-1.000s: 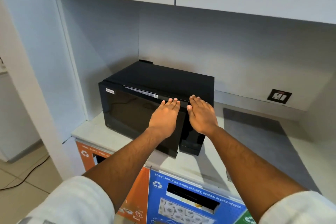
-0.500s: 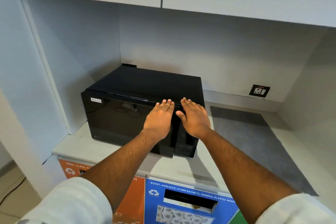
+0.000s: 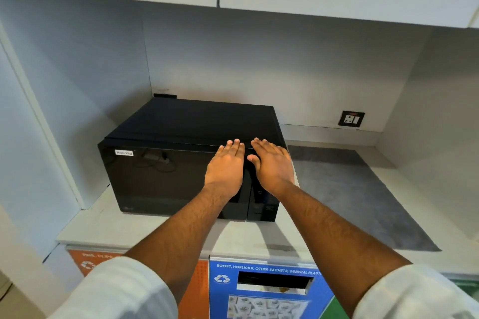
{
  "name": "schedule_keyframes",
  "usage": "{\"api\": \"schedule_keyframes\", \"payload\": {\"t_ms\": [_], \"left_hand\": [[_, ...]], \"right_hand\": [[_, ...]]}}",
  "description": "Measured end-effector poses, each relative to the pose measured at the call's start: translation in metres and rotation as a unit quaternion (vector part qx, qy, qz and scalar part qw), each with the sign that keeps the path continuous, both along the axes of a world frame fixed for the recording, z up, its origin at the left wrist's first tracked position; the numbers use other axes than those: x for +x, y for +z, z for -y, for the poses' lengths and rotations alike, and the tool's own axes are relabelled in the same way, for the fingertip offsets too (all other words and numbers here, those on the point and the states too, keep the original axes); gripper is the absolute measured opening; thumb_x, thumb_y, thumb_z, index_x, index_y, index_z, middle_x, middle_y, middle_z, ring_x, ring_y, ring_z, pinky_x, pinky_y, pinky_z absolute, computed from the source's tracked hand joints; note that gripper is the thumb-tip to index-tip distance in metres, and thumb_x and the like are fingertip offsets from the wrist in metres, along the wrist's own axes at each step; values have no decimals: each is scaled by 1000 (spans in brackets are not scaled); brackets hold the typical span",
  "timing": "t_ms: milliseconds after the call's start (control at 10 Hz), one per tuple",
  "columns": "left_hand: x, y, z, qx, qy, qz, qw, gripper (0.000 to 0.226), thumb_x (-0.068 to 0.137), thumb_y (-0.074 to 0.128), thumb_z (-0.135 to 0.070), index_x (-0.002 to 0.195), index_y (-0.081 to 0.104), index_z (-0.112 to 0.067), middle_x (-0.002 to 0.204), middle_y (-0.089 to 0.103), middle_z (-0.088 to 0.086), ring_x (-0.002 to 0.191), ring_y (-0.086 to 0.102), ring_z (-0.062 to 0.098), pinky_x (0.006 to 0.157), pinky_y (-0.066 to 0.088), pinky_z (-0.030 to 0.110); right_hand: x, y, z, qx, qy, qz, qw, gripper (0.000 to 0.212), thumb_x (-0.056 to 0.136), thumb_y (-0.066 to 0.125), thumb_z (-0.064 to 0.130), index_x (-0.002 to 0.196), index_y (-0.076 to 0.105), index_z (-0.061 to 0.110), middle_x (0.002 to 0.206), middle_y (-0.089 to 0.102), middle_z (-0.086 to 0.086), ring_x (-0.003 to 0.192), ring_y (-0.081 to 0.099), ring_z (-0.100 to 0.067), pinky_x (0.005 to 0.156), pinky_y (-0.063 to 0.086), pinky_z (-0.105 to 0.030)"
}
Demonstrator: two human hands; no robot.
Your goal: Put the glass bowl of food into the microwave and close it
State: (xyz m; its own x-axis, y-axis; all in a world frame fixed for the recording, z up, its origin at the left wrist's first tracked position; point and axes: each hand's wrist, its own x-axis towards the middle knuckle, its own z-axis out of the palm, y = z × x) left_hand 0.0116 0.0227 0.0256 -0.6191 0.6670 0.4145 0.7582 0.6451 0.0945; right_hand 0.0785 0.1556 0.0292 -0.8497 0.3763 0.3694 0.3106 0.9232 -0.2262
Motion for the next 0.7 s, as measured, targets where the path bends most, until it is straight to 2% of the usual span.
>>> {"api": "schedule_keyframes", "payload": {"t_ms": [300, 500, 600, 700], "left_hand": [[-1, 3, 5, -36, -17, 5, 999, 86, 89, 62, -13, 159, 13, -10, 169, 13, 11, 157, 11, 24, 128, 10, 39], [7, 10, 18, -78, -34, 54, 995, 84, 95, 55, -25, 160, 3, -13, 171, 1, 6, 157, -1, 24, 128, 4, 40], [14, 23, 24, -89, -33, 92, 991, 80, 97, 52, -27, 160, 3, -15, 171, 0, 3, 157, -1, 25, 128, 5, 42], [26, 29, 30, -111, -26, 88, 990, 77, 100, 47, -37, 160, 5, -15, 171, 1, 3, 157, 2, 25, 128, 6, 43]], "right_hand": [[-1, -1, 2, 5, -8, 13, 1000, 58, 107, 31, 51, 159, 33, 28, 168, 33, 7, 157, 23, -14, 128, 17, -39], [14, 6, 11, 44, -4, 93, 995, 65, 107, 30, 50, 164, 14, 23, 173, 13, -3, 161, 8, -22, 130, 9, -44], [25, 15, 23, 54, -7, 127, 990, 73, 105, 32, 56, 165, 8, 22, 174, 6, -9, 161, 3, -29, 130, 9, -49], [42, 17, 26, 59, -7, 120, 991, 80, 103, 37, 58, 165, 3, 19, 174, 1, -13, 161, 3, -32, 130, 11, -49]]}}
